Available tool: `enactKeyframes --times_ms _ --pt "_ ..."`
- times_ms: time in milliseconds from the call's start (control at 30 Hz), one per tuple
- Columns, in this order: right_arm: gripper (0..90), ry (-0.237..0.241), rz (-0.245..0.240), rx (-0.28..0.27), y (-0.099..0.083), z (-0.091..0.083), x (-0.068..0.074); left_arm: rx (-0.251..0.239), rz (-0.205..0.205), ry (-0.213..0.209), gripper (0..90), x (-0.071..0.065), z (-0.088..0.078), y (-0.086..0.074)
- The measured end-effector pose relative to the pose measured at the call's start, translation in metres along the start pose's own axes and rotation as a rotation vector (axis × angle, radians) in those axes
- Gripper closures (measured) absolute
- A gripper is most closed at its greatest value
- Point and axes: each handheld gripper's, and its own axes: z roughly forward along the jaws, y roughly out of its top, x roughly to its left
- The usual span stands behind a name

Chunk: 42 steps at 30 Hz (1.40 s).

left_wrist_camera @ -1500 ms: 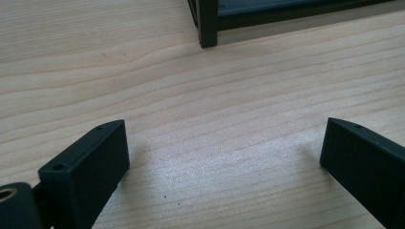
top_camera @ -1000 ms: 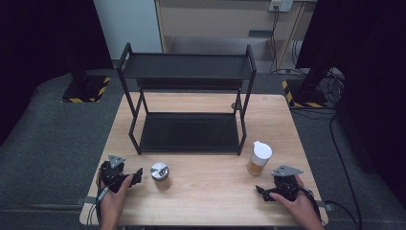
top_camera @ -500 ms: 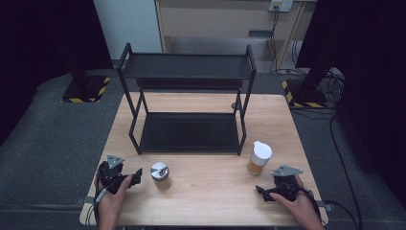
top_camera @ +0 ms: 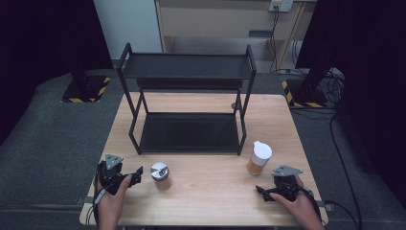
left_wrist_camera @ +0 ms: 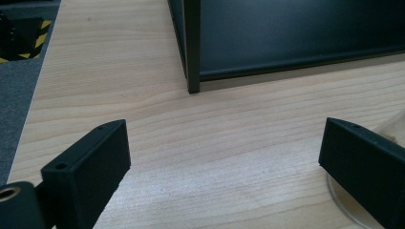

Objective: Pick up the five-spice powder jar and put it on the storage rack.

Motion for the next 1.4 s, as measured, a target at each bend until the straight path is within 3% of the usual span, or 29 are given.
enactKeyframes --times_ms 233,767,1400 --pt "1.4 0.0 0.0 0.0 0.0 0.0 0.0 -0.017 -0.01 0.015 2.1 -0.004 -0.008 0.002" --pt "1.4 0.0 0.0 0.0 0.0 0.0 0.0 -0.081 -0.003 -0.016 2.1 -0.015 -0.03 0.009" --pt "1.4 0.001 0.0 0.0 0.0 0.0 0.0 -0.122 0.084 -0.104 1.9 -0.049 -0.042 0.021"
